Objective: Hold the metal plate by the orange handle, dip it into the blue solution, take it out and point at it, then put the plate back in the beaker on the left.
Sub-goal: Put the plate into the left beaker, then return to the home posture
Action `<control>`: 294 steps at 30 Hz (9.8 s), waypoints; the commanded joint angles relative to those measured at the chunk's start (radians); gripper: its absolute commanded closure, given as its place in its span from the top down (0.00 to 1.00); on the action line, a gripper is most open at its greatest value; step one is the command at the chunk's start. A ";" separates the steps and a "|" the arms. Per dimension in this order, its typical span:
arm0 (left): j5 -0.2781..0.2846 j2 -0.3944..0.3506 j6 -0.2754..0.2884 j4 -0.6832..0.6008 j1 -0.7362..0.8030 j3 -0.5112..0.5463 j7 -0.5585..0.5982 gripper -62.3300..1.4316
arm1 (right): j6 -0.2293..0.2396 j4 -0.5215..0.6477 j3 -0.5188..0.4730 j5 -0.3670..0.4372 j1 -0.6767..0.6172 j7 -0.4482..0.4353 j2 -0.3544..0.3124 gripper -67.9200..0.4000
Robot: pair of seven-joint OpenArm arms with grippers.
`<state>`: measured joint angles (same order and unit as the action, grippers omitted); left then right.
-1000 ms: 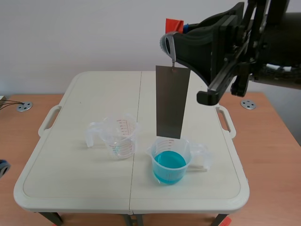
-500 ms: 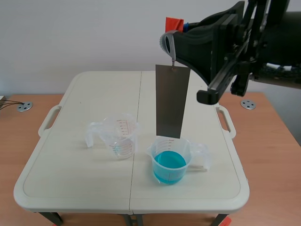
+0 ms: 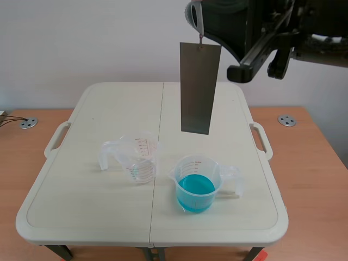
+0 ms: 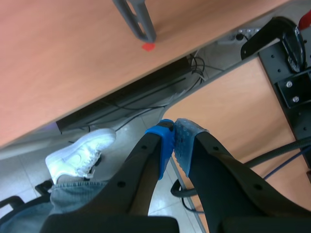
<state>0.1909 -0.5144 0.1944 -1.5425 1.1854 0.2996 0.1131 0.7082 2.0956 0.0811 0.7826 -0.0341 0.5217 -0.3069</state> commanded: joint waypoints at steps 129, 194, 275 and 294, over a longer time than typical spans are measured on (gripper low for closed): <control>-0.015 -0.002 0.003 -0.008 -0.008 -0.007 -0.061 1.00 | -0.028 -1.029 0.369 -0.357 0.420 -0.439 0.323 0.28; 0.008 -0.221 0.068 -0.363 -0.614 -0.172 -0.035 1.00 | -0.193 -0.327 0.148 -0.296 -0.195 -0.487 -0.162 0.98; 0.007 -0.084 0.142 -0.362 -0.626 -0.212 -0.059 1.00 | -0.248 -0.162 0.002 -0.334 -0.539 -0.552 -0.169 0.98; 0.007 -0.084 0.142 -0.362 -0.626 -0.212 -0.062 1.00 | -0.249 -0.162 0.002 -0.334 -0.539 -0.562 -0.169 0.98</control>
